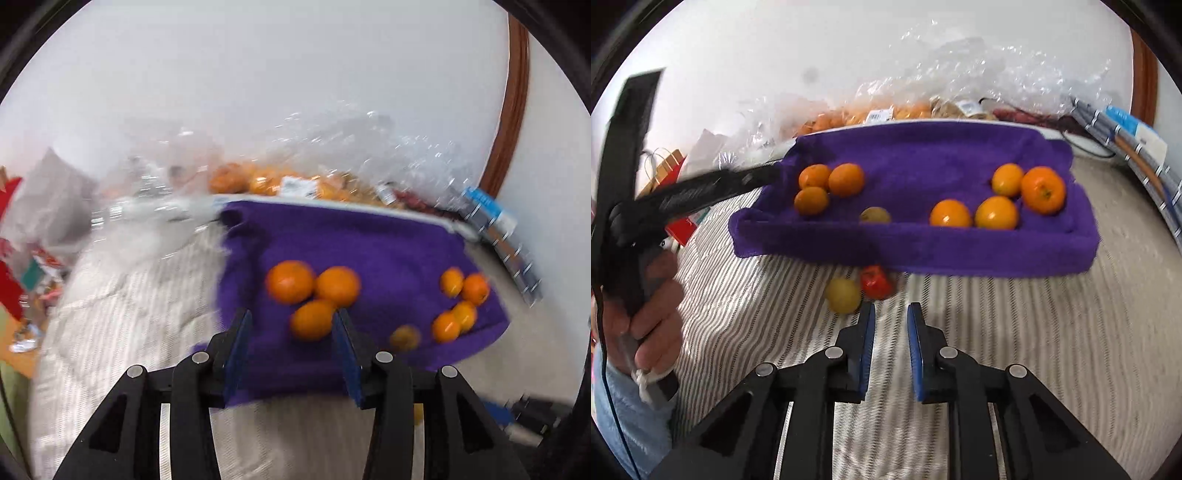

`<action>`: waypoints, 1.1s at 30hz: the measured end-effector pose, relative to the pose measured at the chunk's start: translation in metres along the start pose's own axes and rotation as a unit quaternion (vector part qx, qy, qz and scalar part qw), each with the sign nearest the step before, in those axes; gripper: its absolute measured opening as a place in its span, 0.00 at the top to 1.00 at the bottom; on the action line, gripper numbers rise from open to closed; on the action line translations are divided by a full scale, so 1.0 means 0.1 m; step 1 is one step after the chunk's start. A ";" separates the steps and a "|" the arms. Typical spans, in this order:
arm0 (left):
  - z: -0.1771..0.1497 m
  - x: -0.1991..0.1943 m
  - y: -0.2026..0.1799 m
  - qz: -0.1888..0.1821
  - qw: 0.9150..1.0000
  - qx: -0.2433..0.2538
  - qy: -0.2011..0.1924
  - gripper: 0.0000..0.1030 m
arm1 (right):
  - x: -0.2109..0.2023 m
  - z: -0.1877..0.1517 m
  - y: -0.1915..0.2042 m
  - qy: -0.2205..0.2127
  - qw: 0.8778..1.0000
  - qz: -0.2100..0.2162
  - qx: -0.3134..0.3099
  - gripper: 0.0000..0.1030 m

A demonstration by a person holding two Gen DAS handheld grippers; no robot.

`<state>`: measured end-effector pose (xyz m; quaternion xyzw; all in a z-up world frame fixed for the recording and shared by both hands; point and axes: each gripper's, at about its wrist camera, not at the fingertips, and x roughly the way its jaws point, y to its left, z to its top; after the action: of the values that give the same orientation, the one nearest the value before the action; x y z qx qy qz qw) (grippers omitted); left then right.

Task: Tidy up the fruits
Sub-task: 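Open both tools to release the fruits on the towel, then grasp the red apple with the right tool while the left tool grasps a yellow fruit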

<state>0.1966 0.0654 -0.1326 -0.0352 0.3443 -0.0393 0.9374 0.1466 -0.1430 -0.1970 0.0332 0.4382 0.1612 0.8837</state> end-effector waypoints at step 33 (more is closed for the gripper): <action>-0.59 -0.13 0.83 0.004 0.995 -0.078 0.058 0.56 | 0.47 0.23 0.20 -0.006 0.997 -0.056 0.050 0.76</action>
<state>0.1529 0.1464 -0.1767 -0.1050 0.4002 -0.0105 0.9104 0.1865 -0.1074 -0.2149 0.0540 0.4420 0.0894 0.8909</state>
